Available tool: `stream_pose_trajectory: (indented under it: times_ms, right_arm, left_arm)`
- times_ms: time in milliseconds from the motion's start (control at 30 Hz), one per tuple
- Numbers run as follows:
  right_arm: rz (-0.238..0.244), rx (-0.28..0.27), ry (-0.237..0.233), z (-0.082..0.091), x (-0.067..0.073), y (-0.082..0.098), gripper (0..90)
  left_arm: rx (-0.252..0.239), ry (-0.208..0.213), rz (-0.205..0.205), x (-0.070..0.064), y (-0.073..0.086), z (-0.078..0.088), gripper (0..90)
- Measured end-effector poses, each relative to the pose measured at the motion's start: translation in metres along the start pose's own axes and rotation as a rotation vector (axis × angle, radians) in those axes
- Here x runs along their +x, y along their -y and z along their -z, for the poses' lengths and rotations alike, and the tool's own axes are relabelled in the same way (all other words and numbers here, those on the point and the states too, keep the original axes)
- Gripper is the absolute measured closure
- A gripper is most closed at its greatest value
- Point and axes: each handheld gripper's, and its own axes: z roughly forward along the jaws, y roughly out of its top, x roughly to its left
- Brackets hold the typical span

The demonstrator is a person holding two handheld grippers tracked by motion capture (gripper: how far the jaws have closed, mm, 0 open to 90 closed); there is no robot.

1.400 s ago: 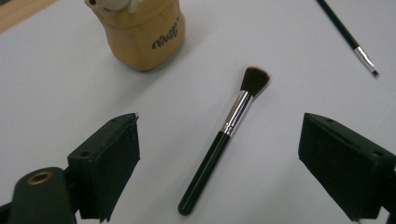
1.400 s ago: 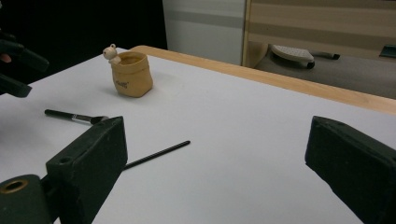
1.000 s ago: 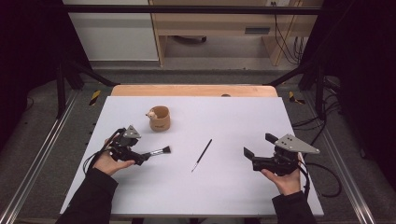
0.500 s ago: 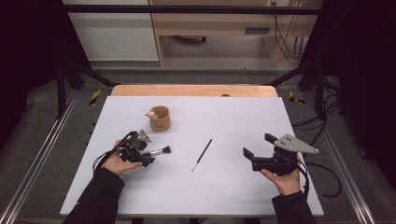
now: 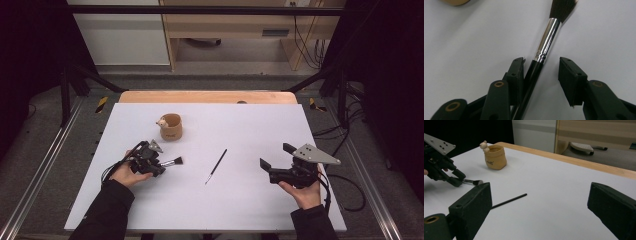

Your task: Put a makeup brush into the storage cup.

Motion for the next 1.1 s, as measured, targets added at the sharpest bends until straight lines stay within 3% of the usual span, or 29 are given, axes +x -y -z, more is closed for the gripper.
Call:
stream_pose_trajectory:
  times_ms: [67,700,1033,1100]
  right_arm:
    - [0.000,0.000,0.000,0.0000,0.0001,0.0000,6.2]
    - [0.001,0.000,-0.001,0.0001,0.0006,-0.0002,6.1]
    - [0.001,-0.001,-0.002,0.0002,0.0005,-0.0003,6.1]
    - [0.001,-0.002,-0.002,0.0006,0.0003,-0.0005,6.1]
  left_arm:
    - [0.003,0.015,0.010,-0.0005,-0.0002,0.0000,59.6]
    - [0.025,0.016,0.023,-0.0064,-0.0024,0.0010,77.8]
    - [0.034,0.020,0.034,-0.0060,-0.0037,0.0012,77.8]
    - [0.029,0.024,0.034,-0.0045,-0.0049,0.0033,69.1]
